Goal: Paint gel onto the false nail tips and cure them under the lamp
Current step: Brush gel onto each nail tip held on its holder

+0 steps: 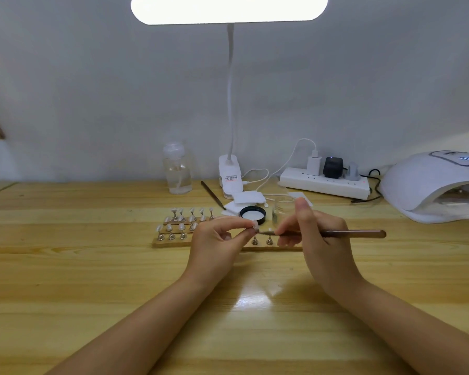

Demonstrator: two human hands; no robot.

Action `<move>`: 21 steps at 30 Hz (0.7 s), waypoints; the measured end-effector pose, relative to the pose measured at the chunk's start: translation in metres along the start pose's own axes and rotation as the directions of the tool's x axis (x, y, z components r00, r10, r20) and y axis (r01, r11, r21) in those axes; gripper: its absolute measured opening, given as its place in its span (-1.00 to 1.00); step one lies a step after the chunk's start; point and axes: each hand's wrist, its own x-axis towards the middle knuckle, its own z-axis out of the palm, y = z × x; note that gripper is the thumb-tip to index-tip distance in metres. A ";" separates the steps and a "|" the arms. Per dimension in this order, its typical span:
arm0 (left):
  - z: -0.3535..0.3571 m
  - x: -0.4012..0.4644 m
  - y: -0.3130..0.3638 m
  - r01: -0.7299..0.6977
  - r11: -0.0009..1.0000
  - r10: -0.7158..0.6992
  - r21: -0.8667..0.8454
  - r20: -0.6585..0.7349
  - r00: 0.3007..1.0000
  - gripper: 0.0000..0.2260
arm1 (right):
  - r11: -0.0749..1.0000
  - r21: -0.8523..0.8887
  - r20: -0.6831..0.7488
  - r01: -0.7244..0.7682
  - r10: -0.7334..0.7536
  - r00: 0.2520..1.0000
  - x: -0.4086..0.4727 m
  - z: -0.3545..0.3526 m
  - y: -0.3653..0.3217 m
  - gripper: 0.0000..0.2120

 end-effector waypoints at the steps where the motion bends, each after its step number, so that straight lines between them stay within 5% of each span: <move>1: 0.000 0.000 0.001 0.003 1.000 -0.003 -0.003 0.000 1.000 -0.77 | 1.000 0.014 -0.003 -0.015 0.015 1.000 0.000 0.000 0.000 -0.59; 21: -0.001 0.000 0.002 0.019 1.000 -0.018 -0.015 0.054 0.998 -0.85 | 0.999 0.044 -0.066 -0.027 0.030 0.997 0.002 0.000 -0.003 -0.52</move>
